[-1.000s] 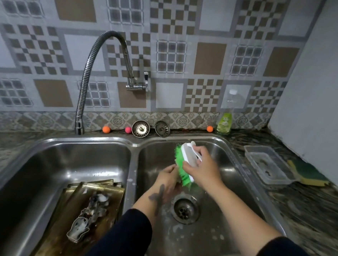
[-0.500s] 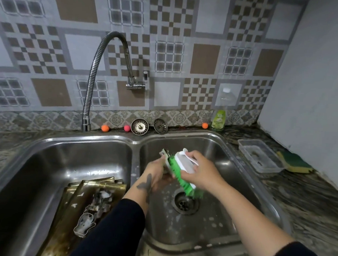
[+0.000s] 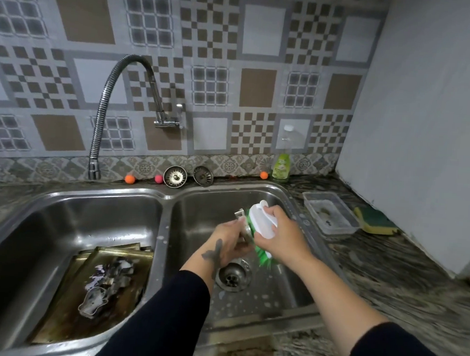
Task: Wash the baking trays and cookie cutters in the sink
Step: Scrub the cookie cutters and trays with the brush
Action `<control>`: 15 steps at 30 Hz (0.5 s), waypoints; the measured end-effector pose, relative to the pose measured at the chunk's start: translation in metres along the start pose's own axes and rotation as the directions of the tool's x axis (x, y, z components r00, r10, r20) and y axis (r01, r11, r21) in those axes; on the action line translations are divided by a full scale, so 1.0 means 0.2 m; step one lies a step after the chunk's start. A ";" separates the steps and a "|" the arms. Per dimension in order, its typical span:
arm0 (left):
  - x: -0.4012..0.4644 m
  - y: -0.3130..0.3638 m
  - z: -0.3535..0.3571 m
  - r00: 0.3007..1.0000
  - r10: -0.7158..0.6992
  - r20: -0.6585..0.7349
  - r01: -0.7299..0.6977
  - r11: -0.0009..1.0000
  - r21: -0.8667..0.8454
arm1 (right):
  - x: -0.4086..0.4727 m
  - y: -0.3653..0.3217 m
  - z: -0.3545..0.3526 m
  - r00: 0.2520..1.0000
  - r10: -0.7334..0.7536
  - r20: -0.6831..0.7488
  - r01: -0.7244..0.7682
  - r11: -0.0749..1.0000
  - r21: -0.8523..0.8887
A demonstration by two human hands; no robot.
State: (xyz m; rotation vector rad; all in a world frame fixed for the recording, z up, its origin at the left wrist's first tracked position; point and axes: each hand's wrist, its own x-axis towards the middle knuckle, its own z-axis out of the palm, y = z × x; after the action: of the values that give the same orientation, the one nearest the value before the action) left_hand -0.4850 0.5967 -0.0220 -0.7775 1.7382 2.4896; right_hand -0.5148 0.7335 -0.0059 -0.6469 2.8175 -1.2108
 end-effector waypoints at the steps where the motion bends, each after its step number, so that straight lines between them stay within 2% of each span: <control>1: 0.00 -0.01 0.03 0.999 0.030 -0.035 -0.029 0.999 0.022 | -0.02 0.03 -0.02 0.998 -0.012 0.054 0.013 1.000 -0.028; 3: 0.01 -0.03 0.09 0.997 0.061 -0.047 -0.057 0.996 0.072 | -0.05 0.10 -0.07 0.993 0.005 0.120 0.005 0.996 -0.084; 6: -0.02 -0.10 0.24 0.997 0.070 0.038 -0.073 0.993 0.098 | -0.05 0.24 -0.19 0.996 0.077 0.054 -0.072 0.993 -0.093; 8: -0.03 -0.14 0.34 0.996 0.077 0.041 -0.081 0.989 0.120 | -0.05 0.33 -0.30 0.992 0.128 0.021 -0.125 0.986 -0.113; 12: -0.01 -0.18 0.43 0.991 0.104 -0.084 -0.083 0.972 0.220 | -0.08 0.55 -0.49 0.962 0.268 -0.054 -0.274 0.938 -0.214; 15: 0.03 -0.23 0.46 0.983 0.141 -0.121 -0.092 0.934 0.346 | -0.14 0.68 -0.53 0.939 0.341 -0.039 -0.337 0.895 -0.293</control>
State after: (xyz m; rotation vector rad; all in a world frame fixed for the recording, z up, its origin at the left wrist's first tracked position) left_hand -0.5125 0.6948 -0.0406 -0.8610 2.2431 2.1487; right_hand -0.5578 0.9021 -0.0307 -0.1450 2.9569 -0.7324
